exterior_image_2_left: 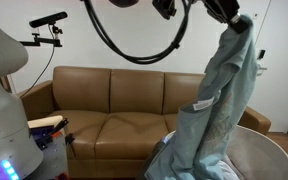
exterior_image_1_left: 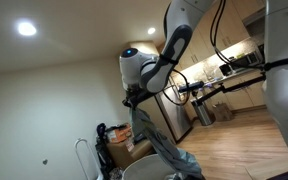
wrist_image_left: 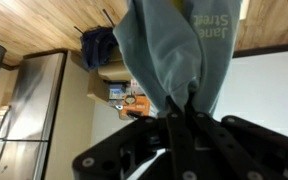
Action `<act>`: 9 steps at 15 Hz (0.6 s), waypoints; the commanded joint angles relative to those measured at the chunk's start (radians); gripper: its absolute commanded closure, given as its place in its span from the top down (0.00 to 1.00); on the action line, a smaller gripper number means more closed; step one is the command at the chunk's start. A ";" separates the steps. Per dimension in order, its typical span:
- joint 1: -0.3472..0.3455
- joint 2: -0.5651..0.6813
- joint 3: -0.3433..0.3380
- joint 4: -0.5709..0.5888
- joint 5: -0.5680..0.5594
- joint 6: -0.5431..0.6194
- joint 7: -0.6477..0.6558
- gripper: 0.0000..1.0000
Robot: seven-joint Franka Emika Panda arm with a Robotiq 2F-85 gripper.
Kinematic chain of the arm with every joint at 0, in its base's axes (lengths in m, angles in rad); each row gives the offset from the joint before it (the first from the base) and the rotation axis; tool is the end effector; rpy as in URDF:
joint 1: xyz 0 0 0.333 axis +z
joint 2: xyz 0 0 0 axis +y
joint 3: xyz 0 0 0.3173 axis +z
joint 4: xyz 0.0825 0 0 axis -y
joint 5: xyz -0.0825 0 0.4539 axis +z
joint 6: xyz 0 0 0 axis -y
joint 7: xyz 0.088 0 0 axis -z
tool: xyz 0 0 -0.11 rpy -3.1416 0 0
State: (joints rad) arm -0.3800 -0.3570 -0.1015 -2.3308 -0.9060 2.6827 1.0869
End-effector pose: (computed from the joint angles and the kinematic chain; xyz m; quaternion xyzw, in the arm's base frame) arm 0.4974 -0.2366 0.5200 0.8109 -0.3879 0.3931 0.1934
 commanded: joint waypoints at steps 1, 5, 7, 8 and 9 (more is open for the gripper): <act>-0.054 0.117 0.019 0.132 -0.136 0.136 0.145 0.06; -0.070 0.183 0.026 0.220 -0.242 0.244 0.290 0.06; -0.062 0.209 0.024 0.258 -0.280 0.267 0.338 0.06; -0.056 0.215 0.020 0.260 -0.276 0.274 0.353 0.06; -0.052 0.221 0.019 0.260 -0.267 0.255 0.360 0.06</act>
State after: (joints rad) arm -0.4187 -0.1761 -0.0913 -2.1117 -1.1305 2.9188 1.3721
